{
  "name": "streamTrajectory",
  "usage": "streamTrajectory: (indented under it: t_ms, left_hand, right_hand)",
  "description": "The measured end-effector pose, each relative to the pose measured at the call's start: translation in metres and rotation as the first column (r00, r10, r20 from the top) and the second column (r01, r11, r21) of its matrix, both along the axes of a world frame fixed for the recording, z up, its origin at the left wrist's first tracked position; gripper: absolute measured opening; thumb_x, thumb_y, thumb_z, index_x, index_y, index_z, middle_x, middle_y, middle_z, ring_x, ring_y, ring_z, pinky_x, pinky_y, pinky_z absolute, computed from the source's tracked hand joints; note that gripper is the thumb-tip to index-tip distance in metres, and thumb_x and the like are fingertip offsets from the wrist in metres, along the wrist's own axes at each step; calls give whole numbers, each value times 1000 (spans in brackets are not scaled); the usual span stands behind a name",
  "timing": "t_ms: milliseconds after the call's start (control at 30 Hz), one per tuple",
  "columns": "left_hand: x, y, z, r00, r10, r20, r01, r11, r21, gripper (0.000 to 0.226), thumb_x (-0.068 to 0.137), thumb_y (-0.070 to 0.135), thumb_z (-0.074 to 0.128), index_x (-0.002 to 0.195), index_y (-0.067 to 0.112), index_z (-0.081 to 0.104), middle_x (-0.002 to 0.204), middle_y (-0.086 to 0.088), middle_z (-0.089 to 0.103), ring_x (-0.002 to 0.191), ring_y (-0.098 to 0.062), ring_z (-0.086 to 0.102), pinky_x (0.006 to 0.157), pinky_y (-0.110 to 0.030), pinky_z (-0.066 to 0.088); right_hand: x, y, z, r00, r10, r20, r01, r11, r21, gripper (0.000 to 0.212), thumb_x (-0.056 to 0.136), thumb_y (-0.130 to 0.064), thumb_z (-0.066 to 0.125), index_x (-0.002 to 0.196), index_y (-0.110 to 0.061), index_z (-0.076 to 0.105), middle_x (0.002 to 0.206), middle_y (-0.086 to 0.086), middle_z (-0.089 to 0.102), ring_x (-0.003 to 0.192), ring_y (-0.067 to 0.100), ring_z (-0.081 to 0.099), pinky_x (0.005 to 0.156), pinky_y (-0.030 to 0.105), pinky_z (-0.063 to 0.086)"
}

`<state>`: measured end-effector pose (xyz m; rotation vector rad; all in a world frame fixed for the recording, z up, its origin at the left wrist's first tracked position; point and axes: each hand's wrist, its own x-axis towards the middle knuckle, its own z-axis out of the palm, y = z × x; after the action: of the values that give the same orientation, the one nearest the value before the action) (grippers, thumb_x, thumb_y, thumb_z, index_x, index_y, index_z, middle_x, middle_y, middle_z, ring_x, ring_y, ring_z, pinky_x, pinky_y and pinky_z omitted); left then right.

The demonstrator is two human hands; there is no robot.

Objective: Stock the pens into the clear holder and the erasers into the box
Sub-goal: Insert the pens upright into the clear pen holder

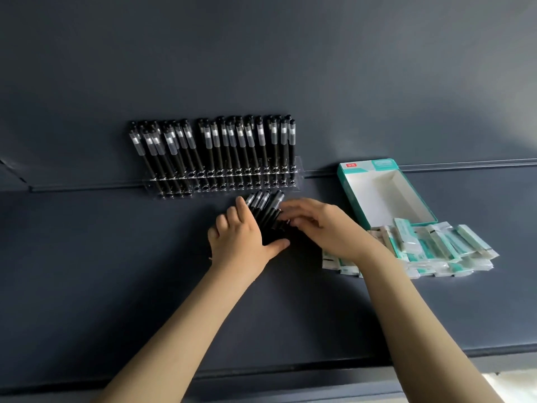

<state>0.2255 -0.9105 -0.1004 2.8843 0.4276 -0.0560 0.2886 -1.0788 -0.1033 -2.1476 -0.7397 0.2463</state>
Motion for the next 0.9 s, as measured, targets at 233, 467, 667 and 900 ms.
streamTrajectory:
  t_ms: [233,467,667,900]
  left_hand:
    - [9,2,-4,993,91,74,-87,995,-55,95,73,74,61,133,5,38,133,-11,44,124,-31,40,98,-37,38]
    - [13,0,-3,987,149,62,-140,981,-135,78,74,62,72,118,2,46,125,-15,54,118,-34,48,94,-39,41]
    - [12,0,-3,987,156,45,-145,972,-184,58,77,59,72,95,8,53,97,-7,62,93,-29,59,63,-34,40]
    - [8,-2,-3,988,141,68,-125,972,-200,53,79,58,69,89,8,53,91,-6,61,90,-28,58,60,-33,39]
  right_hand:
    - [-4,-1,-7,961,-276,-2,265,921,285,35,97,2,47,119,-22,60,102,-19,66,90,1,65,88,28,54]
    - [-1,-2,-8,876,-470,-109,466,763,448,26,99,-1,44,104,-19,62,89,-7,67,74,7,64,82,34,56]
    - [-1,-2,-10,897,-442,-15,432,867,248,23,97,-9,52,114,-16,66,102,0,70,86,10,63,80,17,50]
    - [0,2,-10,955,-295,3,295,955,25,36,99,-23,54,135,-20,53,117,-1,69,108,19,63,94,39,51]
